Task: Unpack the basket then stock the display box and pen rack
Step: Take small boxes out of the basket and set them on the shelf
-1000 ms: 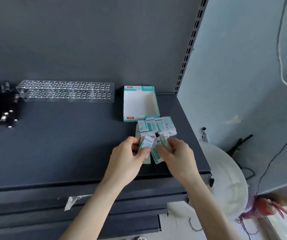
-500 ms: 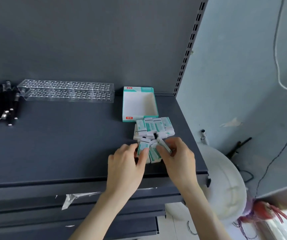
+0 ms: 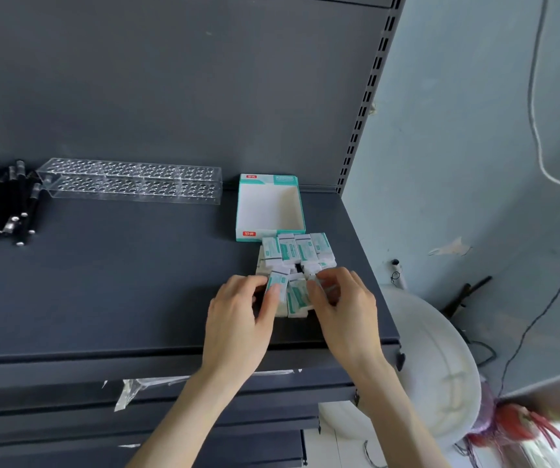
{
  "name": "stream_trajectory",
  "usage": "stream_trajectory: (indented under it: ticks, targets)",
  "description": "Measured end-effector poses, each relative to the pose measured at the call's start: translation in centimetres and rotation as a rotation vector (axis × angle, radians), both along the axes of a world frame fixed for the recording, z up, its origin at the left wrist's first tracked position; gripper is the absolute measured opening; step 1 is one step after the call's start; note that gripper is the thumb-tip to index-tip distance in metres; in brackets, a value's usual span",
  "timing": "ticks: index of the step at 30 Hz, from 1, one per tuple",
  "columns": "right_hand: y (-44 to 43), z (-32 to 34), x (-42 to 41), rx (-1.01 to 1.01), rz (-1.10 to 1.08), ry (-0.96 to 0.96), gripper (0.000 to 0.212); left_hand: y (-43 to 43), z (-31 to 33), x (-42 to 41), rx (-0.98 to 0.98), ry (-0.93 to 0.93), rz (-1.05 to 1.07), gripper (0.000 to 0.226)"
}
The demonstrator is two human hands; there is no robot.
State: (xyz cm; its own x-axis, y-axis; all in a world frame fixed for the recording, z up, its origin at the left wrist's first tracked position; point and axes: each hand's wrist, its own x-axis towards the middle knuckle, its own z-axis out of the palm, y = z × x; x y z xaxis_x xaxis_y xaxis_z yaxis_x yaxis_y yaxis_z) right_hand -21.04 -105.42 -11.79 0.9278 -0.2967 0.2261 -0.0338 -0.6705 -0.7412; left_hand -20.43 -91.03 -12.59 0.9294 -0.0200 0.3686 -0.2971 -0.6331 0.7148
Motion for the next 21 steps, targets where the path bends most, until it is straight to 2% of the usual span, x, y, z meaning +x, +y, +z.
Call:
stream_trajectory:
  ticks: [4, 10, 15, 21]
  targets:
    - [0.0, 1.1, -0.1, -0.047, 0.047, -0.041, 0.017, 1.7, 1.1, 0.2, 0.021, -0.07, -0.005, 0.01]
    - [2.9, 3.3, 0.7, -0.121, 0.141, -0.132, 0.021, 6.9, 3.9, -0.7, 0.16, -0.128, 0.082, 0.017]
    - [9.2, 4.6, 0.8, -0.167, 0.258, -0.214, 0.022, 13.8, 5.4, -2.6, 0.165, -0.111, 0.212, 0.021]
    - [19.8, 4.2, 0.6, -0.201, 0.42, -0.225, 0.025, 23.9, 4.9, -5.0, 0.151, -0.113, 0.337, 0.025]
